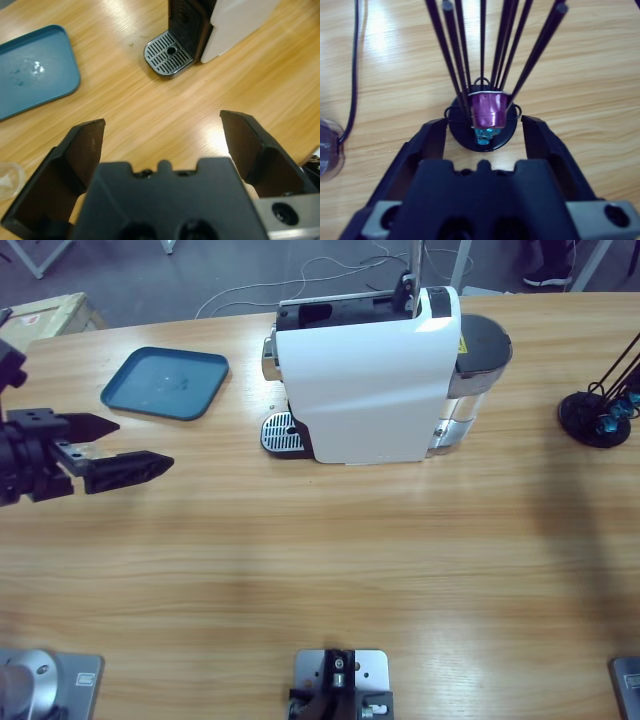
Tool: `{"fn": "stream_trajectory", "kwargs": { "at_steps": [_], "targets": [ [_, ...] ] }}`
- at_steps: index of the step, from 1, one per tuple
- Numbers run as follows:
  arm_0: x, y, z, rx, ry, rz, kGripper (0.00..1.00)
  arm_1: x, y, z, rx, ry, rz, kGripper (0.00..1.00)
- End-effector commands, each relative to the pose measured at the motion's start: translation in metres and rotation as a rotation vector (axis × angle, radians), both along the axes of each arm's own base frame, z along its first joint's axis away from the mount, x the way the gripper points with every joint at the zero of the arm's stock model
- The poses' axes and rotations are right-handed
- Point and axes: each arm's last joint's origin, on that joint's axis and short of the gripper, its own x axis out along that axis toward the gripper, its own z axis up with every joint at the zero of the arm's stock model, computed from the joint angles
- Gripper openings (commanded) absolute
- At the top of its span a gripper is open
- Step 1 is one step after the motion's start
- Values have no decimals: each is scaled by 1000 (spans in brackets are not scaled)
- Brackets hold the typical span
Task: Pour coffee
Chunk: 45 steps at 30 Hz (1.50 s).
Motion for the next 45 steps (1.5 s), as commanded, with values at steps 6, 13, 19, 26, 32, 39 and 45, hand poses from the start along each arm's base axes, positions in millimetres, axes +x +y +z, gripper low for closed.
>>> {"fn": "stream_trajectory", "kwargs": {
  "at_steps": [6, 13, 19, 26, 32, 39, 45],
  "targets": [
    [-12, 0, -14, -44, 89, -93, 991, 7, -6, -9, -23, 14, -32, 275],
    [-14, 2, -14, -53, 92, -87, 991, 7, -8, -11, -27, 25, -29, 0],
    [-17, 6, -15, -63, 95, -79, 991, -2, -9, 3, -20, -18, -10, 0],
    [-19, 8, -15, -72, 95, -75, 991, -17, -7, 61, -12, -153, -6, 0],
    [-22, 12, -17, -78, 99, -68, 991, -34, -3, 116, 6, -267, 38, 0],
    [-26, 17, -15, -90, 81, -68, 991, -80, 31, 128, 72, -280, 480, 0],
    [-31, 24, -7, -93, 16, -102, 991, -53, 144, 126, -76, -177, 1172, 0]
  ]
}}
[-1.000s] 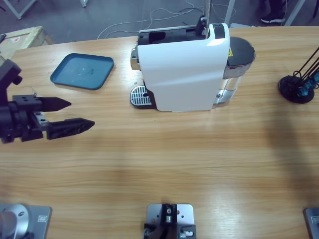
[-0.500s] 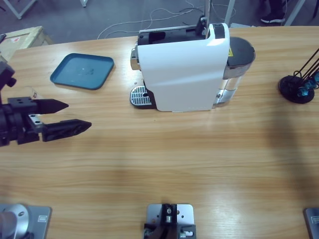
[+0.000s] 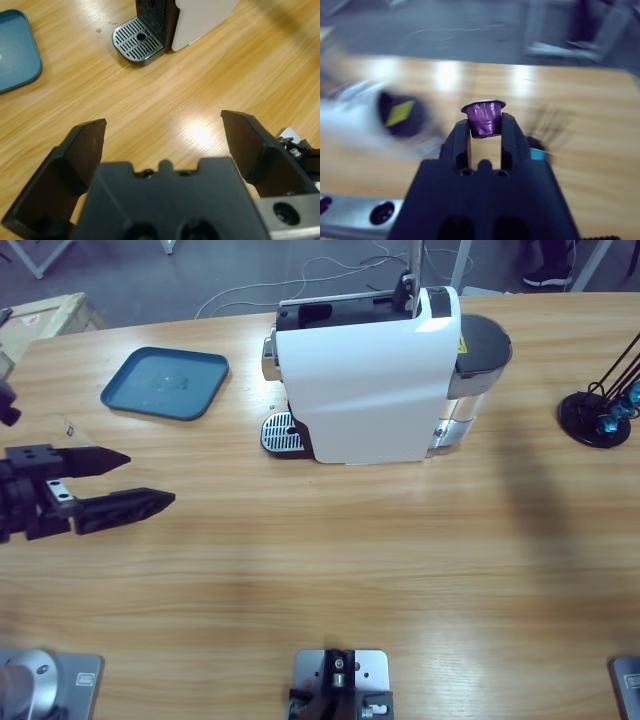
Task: Pour coffee
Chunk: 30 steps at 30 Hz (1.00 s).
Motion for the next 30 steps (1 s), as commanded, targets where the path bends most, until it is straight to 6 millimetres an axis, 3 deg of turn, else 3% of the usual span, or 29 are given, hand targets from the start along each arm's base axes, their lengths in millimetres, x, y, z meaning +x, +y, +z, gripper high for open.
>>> {"fn": "stream_trajectory", "kwargs": {
  "at_steps": [1, 9, 15, 18, 30],
  "targets": [
    [-13, 13, 4, -6, -84, -63, 991, 25, 120, -3, -273, 7, 708, 0],
    [-15, 15, 3, 12, -109, -96, 991, 90, 196, 2, -451, -39, 883, 0],
    [-15, 16, 1, 17, -104, -97, 991, 124, 232, 0, -459, -63, 880, 0],
    [-16, 17, -2, 21, -99, -98, 991, 139, 233, -4, -468, -53, 846, 0],
    [-14, 15, -10, 41, -72, -96, 991, 153, 238, -41, -488, 35, 871, 0]
  ]
}}
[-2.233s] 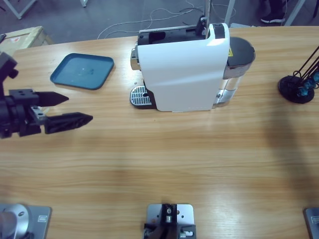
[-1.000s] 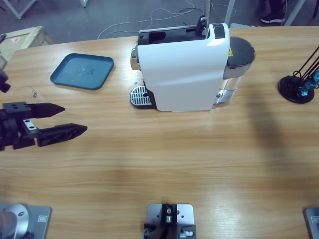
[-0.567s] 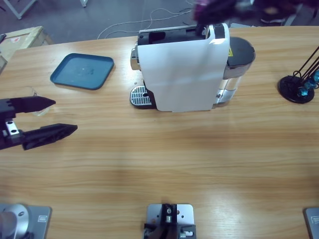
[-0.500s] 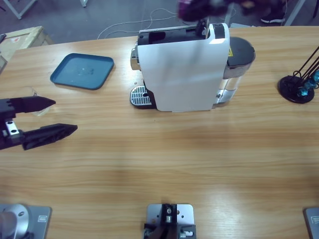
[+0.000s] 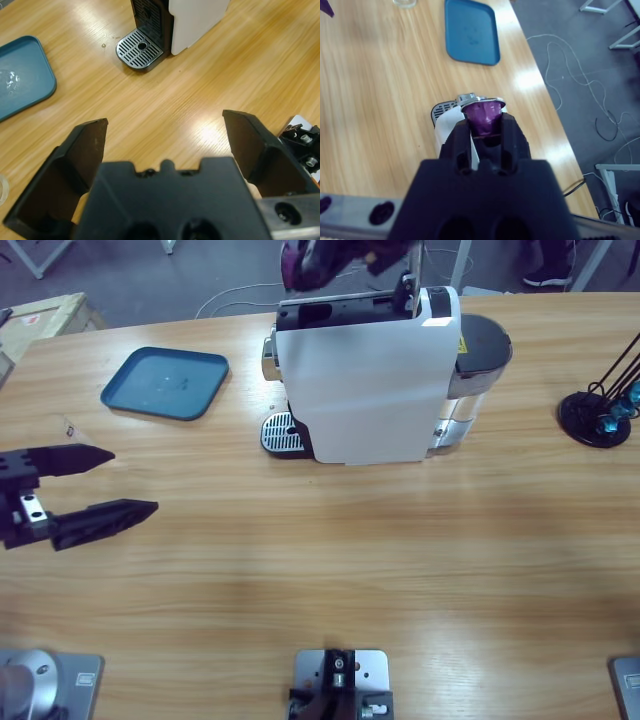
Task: Pour coffee
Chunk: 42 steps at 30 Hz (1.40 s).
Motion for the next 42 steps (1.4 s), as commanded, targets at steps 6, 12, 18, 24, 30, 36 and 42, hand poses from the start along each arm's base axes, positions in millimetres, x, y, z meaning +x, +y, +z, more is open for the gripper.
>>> {"fn": "stream_trajectory", "kwargs": {
  "at_steps": [6, 12, 18, 24, 30, 36, 42],
  "targets": [
    [-4, 2, -14, 25, 31, -19, 991, 28, 8, -56, -95, 100, -16, 0],
    [-5, 3, -16, 24, 33, -18, 991, 35, 7, -62, -99, 112, -24, 0],
    [-6, 4, -19, 30, 43, -14, 991, 31, 7, -62, -75, 143, -4, 157],
    [-7, 5, -18, 21, 41, -9, 991, 27, 1, -49, -73, 92, -49, 896],
    [-8, 8, -14, -2, 29, -5, 991, -5, -17, 6, 18, -20, -78, 545],
    [-8, 8, -4, -33, 3, 0, 991, -97, -63, 7, 195, 173, -224, 0],
    [-9, 8, -4, -49, 23, 15, 990, -143, -144, -2, 482, 274, -768, 0]
  ]
}}
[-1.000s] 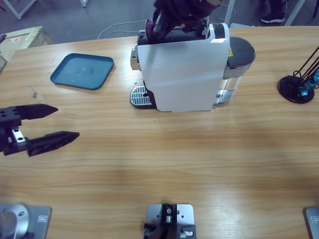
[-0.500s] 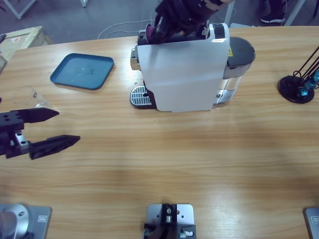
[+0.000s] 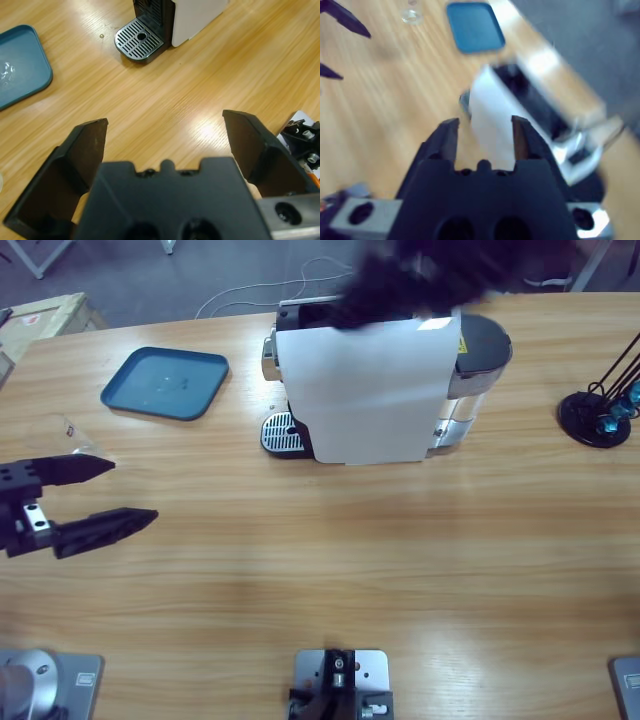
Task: Pour coffee
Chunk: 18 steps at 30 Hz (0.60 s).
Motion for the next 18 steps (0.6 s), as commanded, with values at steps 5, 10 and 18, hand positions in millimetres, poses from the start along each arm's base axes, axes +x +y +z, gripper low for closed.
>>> {"fn": "stream_trajectory", "kwargs": {
  "at_steps": [5, 10, 18],
  "targets": [
    [-3, 1, 8, -69, 11, 17, 987, 11, -67, -2, 532, 82, -777, 0],
    [-4, 3, 9, -71, 12, 20, 987, 84, 4, -46, 457, 142, -785, 0],
    [-5, 4, 2, -54, 28, 21, 987, 72, 25, -23, 526, 132, -688, 0]
  ]
}}
